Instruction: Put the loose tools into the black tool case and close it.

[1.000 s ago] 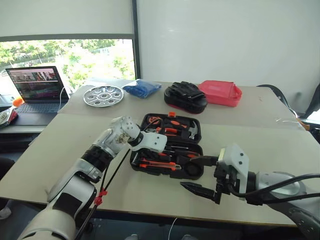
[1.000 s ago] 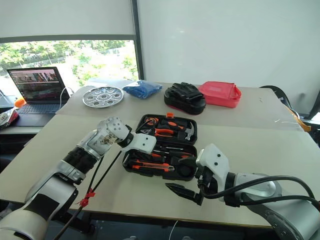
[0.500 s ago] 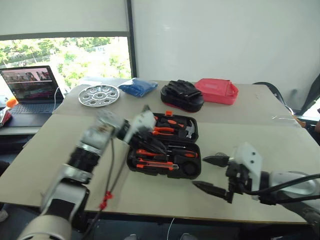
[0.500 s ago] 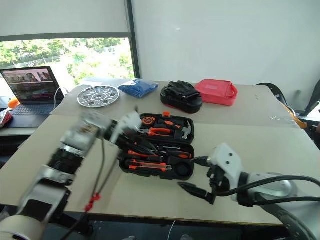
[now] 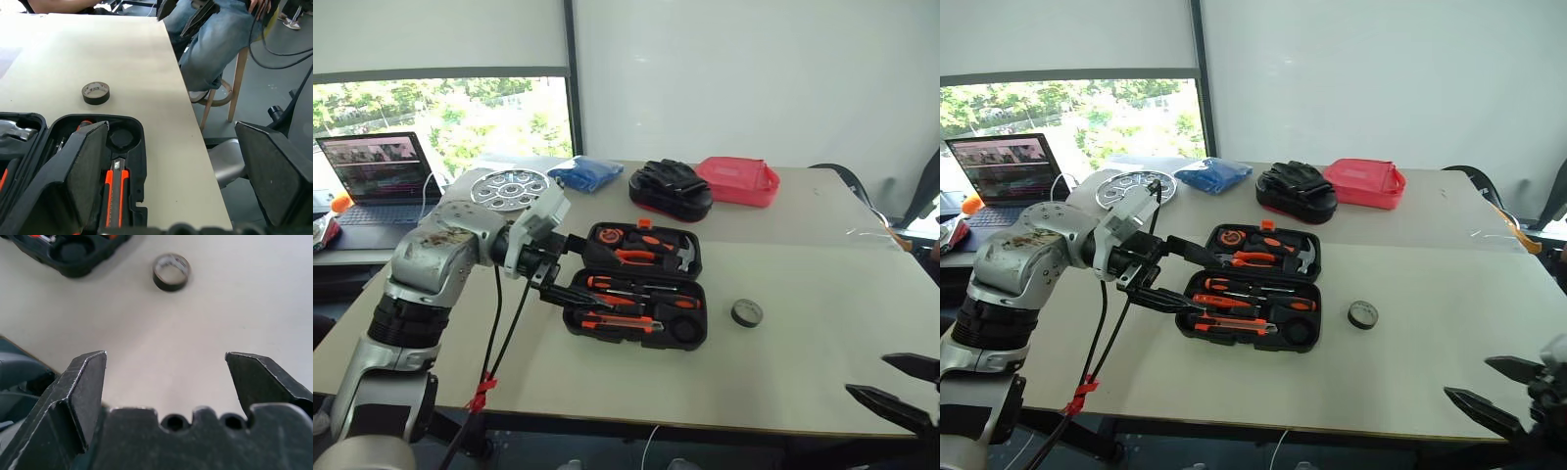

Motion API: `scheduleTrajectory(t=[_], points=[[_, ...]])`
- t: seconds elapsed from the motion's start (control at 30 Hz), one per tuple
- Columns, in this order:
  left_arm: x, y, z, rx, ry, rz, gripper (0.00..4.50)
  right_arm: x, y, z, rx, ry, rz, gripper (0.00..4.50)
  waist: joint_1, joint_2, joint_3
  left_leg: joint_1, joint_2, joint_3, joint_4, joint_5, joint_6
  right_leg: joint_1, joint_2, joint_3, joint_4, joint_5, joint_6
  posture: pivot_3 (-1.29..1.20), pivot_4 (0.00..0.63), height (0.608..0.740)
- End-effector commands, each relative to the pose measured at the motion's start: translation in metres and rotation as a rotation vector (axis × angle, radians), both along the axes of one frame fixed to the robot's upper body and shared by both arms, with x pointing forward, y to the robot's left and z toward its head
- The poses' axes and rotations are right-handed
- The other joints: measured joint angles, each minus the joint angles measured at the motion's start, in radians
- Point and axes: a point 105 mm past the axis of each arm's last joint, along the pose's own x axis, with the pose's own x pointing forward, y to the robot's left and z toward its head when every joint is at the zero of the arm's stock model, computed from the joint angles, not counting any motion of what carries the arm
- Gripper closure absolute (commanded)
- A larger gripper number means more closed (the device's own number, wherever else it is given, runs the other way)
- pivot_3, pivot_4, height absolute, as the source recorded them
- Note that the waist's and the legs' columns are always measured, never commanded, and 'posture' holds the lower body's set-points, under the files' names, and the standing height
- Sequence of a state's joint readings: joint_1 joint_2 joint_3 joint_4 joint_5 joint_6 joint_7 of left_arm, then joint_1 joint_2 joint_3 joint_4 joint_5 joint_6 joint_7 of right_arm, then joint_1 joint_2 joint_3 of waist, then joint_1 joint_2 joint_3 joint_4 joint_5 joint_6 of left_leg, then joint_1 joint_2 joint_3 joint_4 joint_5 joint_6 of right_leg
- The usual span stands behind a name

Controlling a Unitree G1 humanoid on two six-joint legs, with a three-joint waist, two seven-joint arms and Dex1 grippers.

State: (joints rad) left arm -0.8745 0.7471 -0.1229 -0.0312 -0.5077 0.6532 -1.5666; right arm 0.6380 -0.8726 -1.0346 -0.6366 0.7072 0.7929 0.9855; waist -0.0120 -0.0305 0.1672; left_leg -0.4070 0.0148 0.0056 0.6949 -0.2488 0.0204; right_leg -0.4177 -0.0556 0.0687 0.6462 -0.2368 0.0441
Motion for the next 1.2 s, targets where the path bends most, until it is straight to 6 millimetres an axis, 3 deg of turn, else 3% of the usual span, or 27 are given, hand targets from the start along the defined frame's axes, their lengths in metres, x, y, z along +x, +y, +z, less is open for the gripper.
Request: scheduleTrajectory(t=[0.03,0.23,0.43,0.6,0.67,0.9,1.13,1.2], points=[[0.003,0.005,0.000,0.050,-0.111,-0.005,0.07,0.016,0.007,0.013,-0.064,-0.053,0.082,0.00,-0.010,0.000,0.000,0.000,0.000,0.000,0.000,0.000,0.000,0.000,0.000,0.001,0.000,0.000,0.000,0.00,0.150,0.740],[0.025,0.012,0.006,0.035,-0.162,0.061,0.07,0.071,0.032,0.015,-0.131,-0.049,0.261,0.00,-0.022,0.000,0.000,0.001,-0.001,0.002,0.000,0.001,-0.001,0.000,0.000,0.002,0.000,0.000,0.000,0.00,0.150,0.740],[0.028,0.005,0.018,-0.013,-0.163,0.036,0.07,0.122,0.045,0.003,-0.200,0.011,0.337,0.00,-0.015,0.001,0.001,-0.005,-0.001,0.001,-0.001,0.000,0.000,-0.005,-0.001,0.001,0.000,0.000,0.000,0.00,0.150,0.740],[0.033,-0.003,0.026,-0.067,-0.146,0.052,0.00,0.154,0.050,-0.013,-0.234,0.068,0.380,1.46,-0.004,0.000,0.001,-0.008,-0.002,0.002,0.001,0.000,0.000,-0.008,-0.003,0.001,-0.001,0.001,0.001,0.00,0.150,0.740],[0.035,-0.005,0.026,-0.076,-0.132,0.059,0.00,0.163,0.053,-0.020,-0.253,0.087,0.396,2.11,-0.002,0.001,0.002,-0.008,-0.002,0.001,0.000,0.000,0.000,-0.008,-0.002,0.000,-0.001,0.001,0.001,0.00,0.150,0.740],[0.027,-0.019,0.023,-0.080,-0.124,-0.002,0.00,0.178,0.057,-0.044,-0.271,0.146,0.425,2.11,-0.003,0.001,0.002,-0.008,-0.002,0.001,0.001,0.000,0.000,-0.008,-0.002,0.000,0.000,0.001,0.001,0.00,0.150,0.740],[0.023,-0.019,0.021,-0.069,-0.140,-0.012,0.00,0.183,0.065,-0.063,-0.265,0.178,0.439,2.11,-0.006,0.001,0.002,-0.008,-0.002,0.001,0.001,0.000,0.000,-0.008,-0.002,0.000,0.001,0.001,0.001,0.00,0.150,0.740],[0.023,-0.019,0.020,-0.068,-0.138,-0.012,0.00,0.185,0.064,-0.066,-0.273,0.182,0.432,2.64,-0.007,0.001,0.002,-0.007,-0.002,0.001,0.001,0.000,0.000,-0.008,-0.002,0.000,0.001,0.001,0.001,0.00,0.150,0.740]])
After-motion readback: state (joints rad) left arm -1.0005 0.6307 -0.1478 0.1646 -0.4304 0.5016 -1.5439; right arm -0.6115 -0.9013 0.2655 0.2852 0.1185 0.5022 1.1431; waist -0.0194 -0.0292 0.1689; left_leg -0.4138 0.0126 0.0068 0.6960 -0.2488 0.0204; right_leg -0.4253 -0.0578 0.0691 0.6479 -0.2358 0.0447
